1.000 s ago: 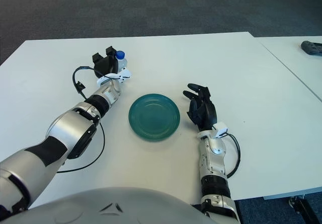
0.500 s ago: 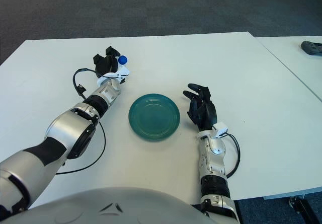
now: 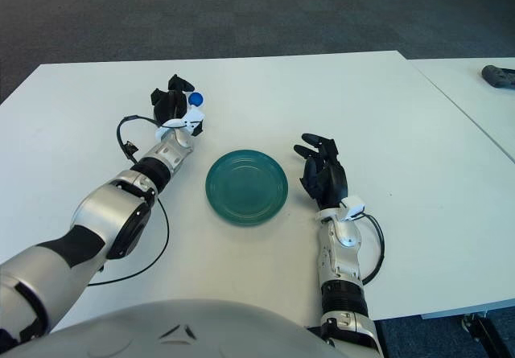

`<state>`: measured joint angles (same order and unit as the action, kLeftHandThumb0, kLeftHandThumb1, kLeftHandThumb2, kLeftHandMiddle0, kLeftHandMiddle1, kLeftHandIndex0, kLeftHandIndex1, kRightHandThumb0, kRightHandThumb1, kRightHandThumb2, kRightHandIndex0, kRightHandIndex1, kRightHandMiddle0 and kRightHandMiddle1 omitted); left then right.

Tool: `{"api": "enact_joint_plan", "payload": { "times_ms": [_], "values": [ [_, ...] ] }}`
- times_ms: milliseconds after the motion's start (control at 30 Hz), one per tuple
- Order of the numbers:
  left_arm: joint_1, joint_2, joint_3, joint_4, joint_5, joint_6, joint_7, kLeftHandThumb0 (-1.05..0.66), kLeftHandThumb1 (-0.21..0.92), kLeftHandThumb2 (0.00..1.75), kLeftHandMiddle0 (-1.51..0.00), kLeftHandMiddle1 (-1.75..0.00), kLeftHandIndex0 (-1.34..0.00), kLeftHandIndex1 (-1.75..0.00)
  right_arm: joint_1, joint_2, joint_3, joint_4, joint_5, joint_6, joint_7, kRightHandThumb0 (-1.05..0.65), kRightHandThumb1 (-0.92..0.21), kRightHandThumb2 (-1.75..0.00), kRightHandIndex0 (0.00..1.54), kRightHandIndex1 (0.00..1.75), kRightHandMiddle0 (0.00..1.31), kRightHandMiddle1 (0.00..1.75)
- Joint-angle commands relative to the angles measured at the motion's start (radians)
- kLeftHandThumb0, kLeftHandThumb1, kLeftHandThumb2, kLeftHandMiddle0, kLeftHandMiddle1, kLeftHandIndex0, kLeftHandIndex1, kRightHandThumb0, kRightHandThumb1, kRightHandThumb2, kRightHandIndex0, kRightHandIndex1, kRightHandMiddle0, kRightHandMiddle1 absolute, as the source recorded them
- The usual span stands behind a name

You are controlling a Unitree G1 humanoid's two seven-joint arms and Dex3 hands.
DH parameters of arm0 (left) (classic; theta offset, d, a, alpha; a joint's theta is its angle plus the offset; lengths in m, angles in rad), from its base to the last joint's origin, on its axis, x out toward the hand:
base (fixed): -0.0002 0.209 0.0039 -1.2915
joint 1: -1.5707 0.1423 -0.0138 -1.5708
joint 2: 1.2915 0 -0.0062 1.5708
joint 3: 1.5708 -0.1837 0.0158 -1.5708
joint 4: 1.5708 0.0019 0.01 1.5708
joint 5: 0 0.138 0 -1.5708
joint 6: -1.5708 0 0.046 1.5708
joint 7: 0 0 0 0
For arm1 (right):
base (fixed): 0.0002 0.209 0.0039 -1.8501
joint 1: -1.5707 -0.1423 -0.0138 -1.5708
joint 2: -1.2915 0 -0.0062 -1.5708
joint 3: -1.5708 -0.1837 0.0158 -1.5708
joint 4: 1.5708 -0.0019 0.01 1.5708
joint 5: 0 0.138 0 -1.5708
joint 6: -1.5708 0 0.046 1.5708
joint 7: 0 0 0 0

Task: Put the bottle into the plate.

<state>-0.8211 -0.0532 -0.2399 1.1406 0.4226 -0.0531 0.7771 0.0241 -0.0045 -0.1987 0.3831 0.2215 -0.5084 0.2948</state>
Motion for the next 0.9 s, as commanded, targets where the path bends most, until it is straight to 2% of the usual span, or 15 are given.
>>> {"api": "enact_joint_plan", "payload": {
  "times_ms": [0, 267, 567, 700, 867],
  "values": [
    [0.025, 0.001, -0.019, -0.088, 0.028, -0.040, 0.030, 0.00, -0.07, 1.68, -0.95, -1.55, -0.69, -1.75, 0.078, 0.058, 0.011, 0.088, 0.025, -0.004, 0.001, -0.64, -0.92, -0.66, 0.62, 1.05, 0.19, 1.23],
    [0.070, 0.011, -0.035, -0.171, 0.055, -0.030, 0.033, 0.00, -0.03, 1.70, -0.86, -1.71, -0.65, -1.75, 0.067, 0.061, 0.010, 0.113, 0.017, -0.017, -0.004, -0.65, -0.92, -0.67, 0.64, 1.07, 0.19, 1.23],
    [0.096, 0.015, -0.040, -0.205, 0.077, -0.009, 0.029, 0.00, 0.01, 1.67, -0.83, -1.74, -0.63, -1.75, 0.059, 0.061, 0.011, 0.136, 0.007, -0.030, -0.008, -0.67, -0.92, -0.67, 0.64, 1.08, 0.18, 1.23],
    [0.105, 0.020, -0.048, -0.213, 0.092, -0.007, 0.037, 0.00, -0.04, 1.73, -0.86, -1.74, -0.67, -1.75, 0.057, 0.063, 0.013, 0.140, 0.003, -0.032, -0.010, -0.68, -0.92, -0.66, 0.64, 1.09, 0.19, 1.24],
    [0.120, 0.030, -0.066, -0.230, 0.119, -0.015, 0.053, 0.00, -0.05, 1.73, -0.86, -1.75, -0.68, -1.74, 0.055, 0.064, 0.014, 0.150, -0.011, -0.035, -0.025, -0.69, -0.92, -0.66, 0.64, 1.10, 0.20, 1.26]
  ]
}}
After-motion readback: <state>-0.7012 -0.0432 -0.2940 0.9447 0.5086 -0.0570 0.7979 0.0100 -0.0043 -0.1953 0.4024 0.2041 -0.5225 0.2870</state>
